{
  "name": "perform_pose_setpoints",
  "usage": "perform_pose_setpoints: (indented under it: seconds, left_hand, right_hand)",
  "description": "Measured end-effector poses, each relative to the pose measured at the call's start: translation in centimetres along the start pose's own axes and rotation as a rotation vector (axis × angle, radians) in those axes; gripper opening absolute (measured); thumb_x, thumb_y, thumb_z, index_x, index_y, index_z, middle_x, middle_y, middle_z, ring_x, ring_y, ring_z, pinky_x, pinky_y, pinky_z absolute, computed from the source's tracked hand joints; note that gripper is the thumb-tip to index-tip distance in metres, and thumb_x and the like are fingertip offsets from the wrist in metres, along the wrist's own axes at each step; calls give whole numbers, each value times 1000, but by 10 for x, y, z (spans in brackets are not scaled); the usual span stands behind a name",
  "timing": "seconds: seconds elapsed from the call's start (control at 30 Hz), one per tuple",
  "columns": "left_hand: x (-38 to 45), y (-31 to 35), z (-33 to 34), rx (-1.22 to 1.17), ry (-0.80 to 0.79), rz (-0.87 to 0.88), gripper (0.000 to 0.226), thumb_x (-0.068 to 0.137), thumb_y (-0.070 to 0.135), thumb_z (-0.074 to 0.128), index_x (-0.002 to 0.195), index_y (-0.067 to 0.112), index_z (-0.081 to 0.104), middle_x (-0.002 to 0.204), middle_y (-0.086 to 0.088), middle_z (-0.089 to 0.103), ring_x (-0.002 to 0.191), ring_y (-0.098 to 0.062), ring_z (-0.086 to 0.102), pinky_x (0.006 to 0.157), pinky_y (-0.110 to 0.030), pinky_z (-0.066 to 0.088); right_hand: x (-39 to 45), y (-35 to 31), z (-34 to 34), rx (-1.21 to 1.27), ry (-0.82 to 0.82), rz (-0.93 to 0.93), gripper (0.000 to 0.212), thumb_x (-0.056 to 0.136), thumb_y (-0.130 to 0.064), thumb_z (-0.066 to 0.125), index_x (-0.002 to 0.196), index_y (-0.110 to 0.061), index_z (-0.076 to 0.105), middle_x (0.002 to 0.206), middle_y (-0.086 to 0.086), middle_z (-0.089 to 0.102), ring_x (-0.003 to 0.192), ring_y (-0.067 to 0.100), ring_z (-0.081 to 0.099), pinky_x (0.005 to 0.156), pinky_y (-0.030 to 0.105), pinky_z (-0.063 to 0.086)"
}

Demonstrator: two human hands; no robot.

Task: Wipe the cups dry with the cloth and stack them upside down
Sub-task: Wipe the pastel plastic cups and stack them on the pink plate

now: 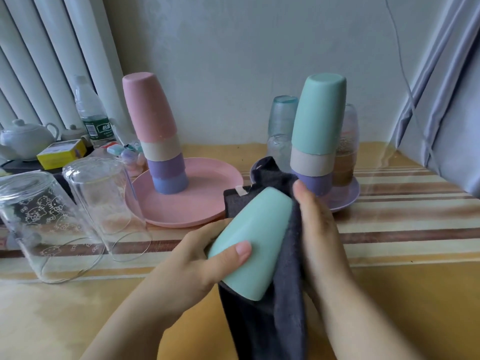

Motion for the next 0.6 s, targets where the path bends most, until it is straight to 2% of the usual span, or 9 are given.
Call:
perform_pose_setpoints:
  seconds: [0.1,0.2,0.27,0.33,0.37,0.43,0.47,0.53,0.6]
  left_hand:
    - [0,-6,7,-134,28,-65,45,62,55,67,99,31,74,104,-9,73,87,-15,68,75,-31,54]
    - [2,-14,5,-370,136,-142,52,63,48,72,103,15,70,102,-9,74,84,-15,71,67,-26,57]
    - [4,-14,2,-454,189,-160,63,69,43,68,118,5,58,106,-10,73,86,-15,71,66,-26,57]
    - [5,-15,-6,-497,215,-151,75,66,47,73,124,2,54,117,-15,69,93,-18,69,72,-31,58]
    - [5,-14,-9,-467,236,-152,76,65,51,74,122,4,57,120,-15,67,96,-19,69,78,-35,58]
    - [7,-17,-20,-269,334,-128,61,71,60,74,108,12,66,110,-13,71,92,-17,68,88,-37,54]
    - [6,-16,-26,-147,424,-81,50,75,61,70,98,17,68,97,-11,71,82,-14,66,83,-37,51]
    - [2,-8,-32,61,594,79,39,83,61,60,85,23,65,77,-2,66,69,-8,58,73,-30,45]
    - [1,1,-21,232,598,206,40,88,64,48,93,28,65,81,15,67,76,1,59,70,-16,43]
  right_hand:
    - [-2,6,6,232,-53,181,31,79,-44,65,85,-14,74,93,3,74,97,13,67,86,27,52]
    - [-13,13,15,264,-72,235,44,87,-45,50,71,-11,72,67,-3,73,67,-3,68,59,9,51]
    - [-20,21,30,289,-188,281,56,75,-63,56,98,-14,71,94,-1,74,89,4,69,73,14,54]
    - [-24,25,34,153,-220,307,70,74,-72,47,116,-17,61,108,-4,70,94,5,66,75,12,51]
    - [-24,26,32,73,-223,300,74,74,-71,39,121,-17,57,113,-7,66,91,0,62,74,5,46]
    - [-19,18,26,-114,-148,159,75,78,-68,30,137,-23,40,131,-18,46,103,-15,47,85,-5,32]
    - [-15,14,23,-156,-131,35,63,86,-61,29,139,-28,33,136,-23,38,111,-20,41,93,-4,27]
    - [-12,6,22,-198,-76,-66,36,96,-36,28,131,-35,30,136,-29,33,113,-32,31,92,-6,23]
    - [-9,7,18,-188,-25,-128,29,100,-30,29,127,-38,29,137,-28,31,116,-30,30,94,-5,24]
Point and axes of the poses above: each hand's wrist, its own x-axis towards the middle knuckle, its own z-axis out of the palm, y = z × x, the point moved 7 cm from there along x, towards the middle knuckle
